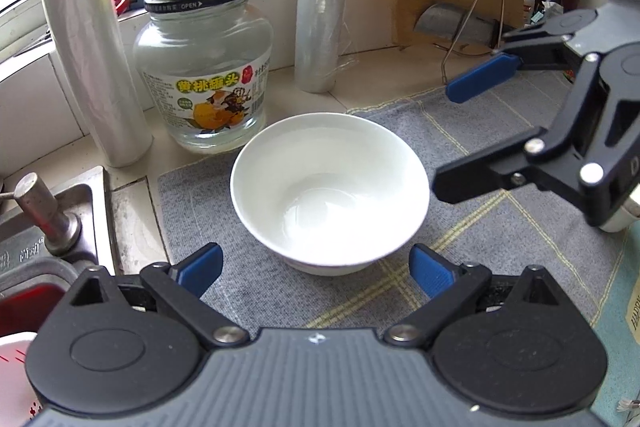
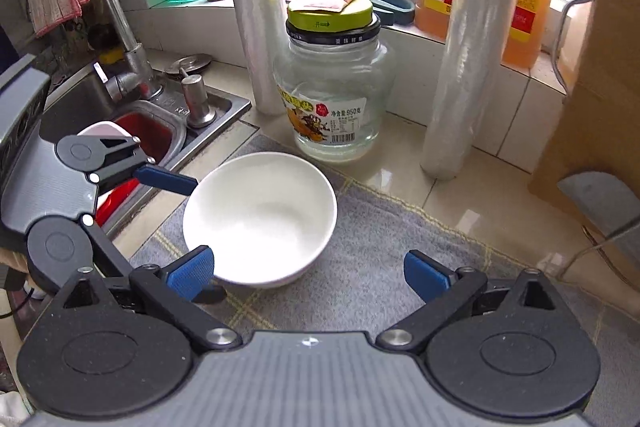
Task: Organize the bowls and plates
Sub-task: 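Grasp the rim of the white bowl beside the glass jar with the right gripper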
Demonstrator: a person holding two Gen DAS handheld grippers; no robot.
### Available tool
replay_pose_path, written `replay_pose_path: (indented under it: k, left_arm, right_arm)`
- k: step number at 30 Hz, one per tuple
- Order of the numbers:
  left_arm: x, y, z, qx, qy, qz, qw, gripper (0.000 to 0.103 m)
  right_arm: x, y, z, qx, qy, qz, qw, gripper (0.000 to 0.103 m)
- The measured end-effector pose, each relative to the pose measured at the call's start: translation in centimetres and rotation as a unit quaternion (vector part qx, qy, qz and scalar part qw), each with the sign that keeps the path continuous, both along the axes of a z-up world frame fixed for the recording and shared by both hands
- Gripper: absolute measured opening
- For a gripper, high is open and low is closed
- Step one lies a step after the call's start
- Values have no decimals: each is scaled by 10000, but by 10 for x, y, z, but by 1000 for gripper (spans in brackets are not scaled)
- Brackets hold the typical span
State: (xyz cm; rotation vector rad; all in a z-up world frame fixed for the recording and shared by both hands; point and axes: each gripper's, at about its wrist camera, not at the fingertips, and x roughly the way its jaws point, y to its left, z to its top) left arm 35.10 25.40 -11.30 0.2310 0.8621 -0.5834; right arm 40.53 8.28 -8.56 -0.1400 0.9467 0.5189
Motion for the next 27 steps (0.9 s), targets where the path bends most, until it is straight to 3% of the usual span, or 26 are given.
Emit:
replay_pose_path:
  k: [7, 19, 27]
  left_arm:
    - [5, -1, -4, -114, -23, 40, 9999, 97]
    - [1, -7, -4, -27, -203, -169, 9996, 91]
    - [2, -7, -4, -56, -196, -281, 9994, 88]
  right_arm:
    - [35, 15, -16, 194, 282, 217, 9992, 87]
    - [49, 17, -31, 347, 563, 222, 9976, 69]
    - [48, 18, -27, 425, 535, 243, 9974, 69]
